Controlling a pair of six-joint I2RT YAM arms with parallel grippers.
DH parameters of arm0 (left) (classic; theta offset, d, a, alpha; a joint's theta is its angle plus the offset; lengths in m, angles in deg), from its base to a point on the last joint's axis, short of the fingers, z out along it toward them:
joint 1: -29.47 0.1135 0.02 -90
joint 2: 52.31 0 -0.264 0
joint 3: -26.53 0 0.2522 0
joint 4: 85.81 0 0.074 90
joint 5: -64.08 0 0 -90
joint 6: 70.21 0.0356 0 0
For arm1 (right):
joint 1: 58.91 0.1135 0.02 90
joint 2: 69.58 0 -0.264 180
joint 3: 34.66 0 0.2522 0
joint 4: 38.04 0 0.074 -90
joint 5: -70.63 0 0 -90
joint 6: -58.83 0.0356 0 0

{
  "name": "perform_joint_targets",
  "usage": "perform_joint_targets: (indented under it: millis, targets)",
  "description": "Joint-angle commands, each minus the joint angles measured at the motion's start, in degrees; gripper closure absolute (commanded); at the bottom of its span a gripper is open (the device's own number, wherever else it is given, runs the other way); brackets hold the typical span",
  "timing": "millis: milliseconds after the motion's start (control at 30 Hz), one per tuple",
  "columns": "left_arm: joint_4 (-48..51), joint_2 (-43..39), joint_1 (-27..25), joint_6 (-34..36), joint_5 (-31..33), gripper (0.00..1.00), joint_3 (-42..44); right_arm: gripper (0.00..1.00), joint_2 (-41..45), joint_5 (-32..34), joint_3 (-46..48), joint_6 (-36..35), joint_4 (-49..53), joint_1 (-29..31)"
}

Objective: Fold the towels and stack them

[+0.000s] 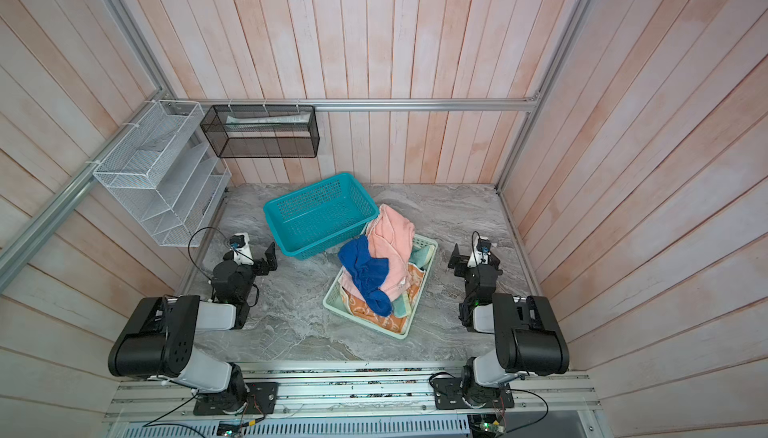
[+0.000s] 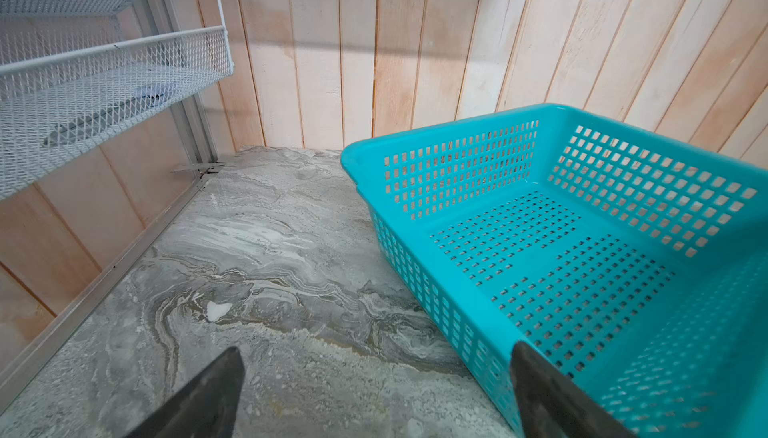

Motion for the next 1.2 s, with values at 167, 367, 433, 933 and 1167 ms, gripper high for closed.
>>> perform_joint_targets:
  millis: [167, 367, 433, 933, 1167]
  targets:
    - [-0.8, 0.3, -0.2, 0.7, -0.2, 0.00, 0.6, 0.02, -0.2, -0.5, 0.3, -0.1, -1.2, 0.0]
    - [-0.8, 0.2, -0.2, 0.7, -0.2, 0.00, 0.6, 0.02, -0.3, -0.5, 0.3, -0.1, -1.2, 0.0]
    - [-0.8, 0.3, -0.2, 0.7, -0.2, 0.00, 0.7, 0.02, -0.3, -0.5, 0.3, -0.1, -1.2, 0.0]
    - [-0.8, 0.3, -0.2, 0.7, -0.2, 0.00, 0.6, 0.03, 6.7, -1.6, -6.6, 0.7, 16.9, 0.7]
    - [-0.1, -3.5, -0.4, 0.5, 0.7, 0.00, 1.6, 0.20, 10.9, 5.6, -25.1, 8.6, 55.4, 13.2]
